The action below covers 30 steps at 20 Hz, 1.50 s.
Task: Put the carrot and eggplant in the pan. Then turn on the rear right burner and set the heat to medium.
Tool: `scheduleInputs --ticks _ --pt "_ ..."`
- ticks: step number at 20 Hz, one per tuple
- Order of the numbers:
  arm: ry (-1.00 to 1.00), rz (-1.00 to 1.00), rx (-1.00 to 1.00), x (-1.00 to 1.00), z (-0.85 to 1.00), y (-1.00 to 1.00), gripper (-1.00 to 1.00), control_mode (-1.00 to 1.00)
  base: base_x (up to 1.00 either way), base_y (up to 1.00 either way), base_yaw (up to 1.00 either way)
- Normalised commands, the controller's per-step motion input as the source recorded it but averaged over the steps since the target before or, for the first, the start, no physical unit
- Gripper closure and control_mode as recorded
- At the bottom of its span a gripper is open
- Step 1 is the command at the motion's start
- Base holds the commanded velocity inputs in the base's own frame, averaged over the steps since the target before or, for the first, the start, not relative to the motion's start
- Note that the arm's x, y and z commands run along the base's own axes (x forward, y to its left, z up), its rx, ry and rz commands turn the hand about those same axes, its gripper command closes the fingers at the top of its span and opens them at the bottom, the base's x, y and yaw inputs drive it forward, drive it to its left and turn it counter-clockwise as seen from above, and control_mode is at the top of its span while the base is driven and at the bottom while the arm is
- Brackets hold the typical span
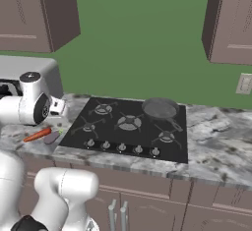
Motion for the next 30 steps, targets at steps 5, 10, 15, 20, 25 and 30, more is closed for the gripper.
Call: scheduleInputs --ticks 5,10,15,20,25,30 --pt "0.03 0.0 0.02 0.0 -0.22 0.18 -1.0 -1.0 0.0 0.0 0.0" --pt "0.06 0.0 0.0 0.0 0.0 0.18 -1.0 -1.0 0.0 0.0 0.0" --pt "0.09 0.0 0.0 0.08 -0.09 0.23 -1.0 -1.0 0.0 0.0 0.0" --pt "0.06 0.0 0.0 0.17 -0.12 0.23 -1.0 -1.0 0.0 0.0 0.0" --pt "0.02 -0.02 0.0 0.28 -0.15 0.15 -1.0 -1.0 0.0 0.0 0.0" --pt "0.0 -0.04 0.0 0.24 -0.38 0.04 -1.0 -1.0 0.0 0.0 0.0"
